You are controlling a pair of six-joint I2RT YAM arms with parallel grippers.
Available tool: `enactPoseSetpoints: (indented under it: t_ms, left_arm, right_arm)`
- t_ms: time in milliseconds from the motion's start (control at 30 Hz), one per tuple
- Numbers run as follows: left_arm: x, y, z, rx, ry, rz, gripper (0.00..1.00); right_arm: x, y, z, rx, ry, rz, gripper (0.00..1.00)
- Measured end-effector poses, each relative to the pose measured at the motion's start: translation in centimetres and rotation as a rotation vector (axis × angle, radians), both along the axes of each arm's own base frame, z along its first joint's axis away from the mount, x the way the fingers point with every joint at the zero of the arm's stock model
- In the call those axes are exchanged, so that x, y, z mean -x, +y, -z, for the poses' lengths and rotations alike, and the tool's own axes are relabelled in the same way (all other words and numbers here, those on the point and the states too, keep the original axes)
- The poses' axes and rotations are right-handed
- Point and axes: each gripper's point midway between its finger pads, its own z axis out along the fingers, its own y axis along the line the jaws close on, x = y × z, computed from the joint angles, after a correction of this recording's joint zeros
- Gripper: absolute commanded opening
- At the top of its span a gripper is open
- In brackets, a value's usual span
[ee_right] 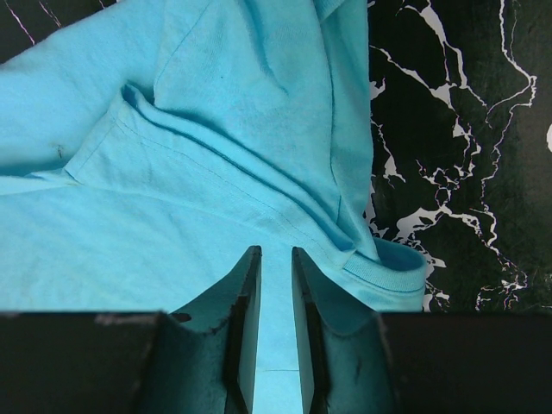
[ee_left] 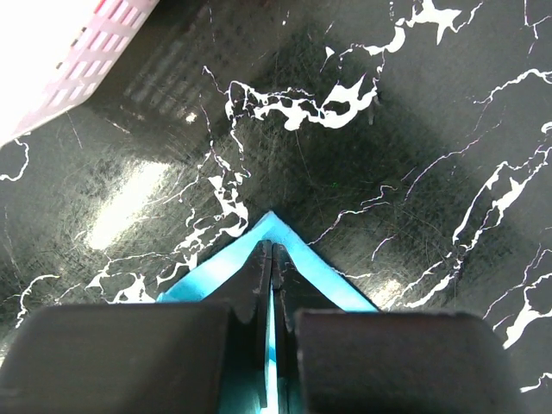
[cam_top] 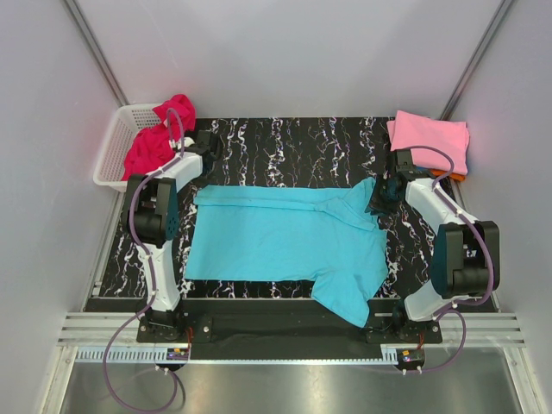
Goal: Fold and stack the t-shirts
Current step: Fold the tshirt
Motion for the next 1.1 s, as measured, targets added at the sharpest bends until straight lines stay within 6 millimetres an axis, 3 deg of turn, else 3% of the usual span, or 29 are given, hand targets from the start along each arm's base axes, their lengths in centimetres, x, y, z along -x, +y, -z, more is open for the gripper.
enactPoseSetpoints:
  t_ms: [100,200,333,533,633,700,833,933,1000,1100]
  left_arm:
    - [0.00,0.04,-0.01,-0.002,0.000,0.000,0.00]
    - [0.05,0.10,-0.01,-0.008,0.004,0.008,0.31]
    - [0.13,0.27,-0.02,-0.019,0.008,0.009,0.47]
    - [0.19,0.45,-0.14,-0.028,0.012,0.004,0.47]
    - [-0.03,0.46,-0.39,-0.029,0.006,0.002,0.39]
    - [-0.30,0.44,-0.48,-0.030,0.001,0.002,0.27]
    - [-0.38,0.48,0.05,-0.036,0.013,0.006,0.23]
    - [-0.30,0.50,0.46,-0.038,0.023,0.007,0.24]
    - [-0.28,0.50,0.51,-0.039,0.025,0.008,0.34]
    - [-0.25,0.55,0.51,-0.043,0.027,0.013,0.41]
  right_arm:
    - [0.00,0.00,0.00,0.000,0.000,0.000,0.27]
    - [0.00,0.00,0.00,0.000,0.000,0.000,0.27]
    - [0.01,0.01,0.00,0.000,0.000,0.000,0.27]
    - [0.00,0.01,0.01,0.000,0.000,0.000,0.26]
    - [0.01,0.00,0.22,0.000,0.006,0.000,0.26]
    - [0.04,-0.01,0.51,0.002,0.016,0.000,0.26]
    - [0.09,-0.01,0.85,0.003,0.026,0.000,0.26]
    - [0.08,-0.01,0.87,0.002,0.027,0.000,0.26]
    - [0.05,-0.01,0.85,0.002,0.025,0.000,0.26]
    - [0.03,0.00,0.84,0.002,0.025,0.000,0.26]
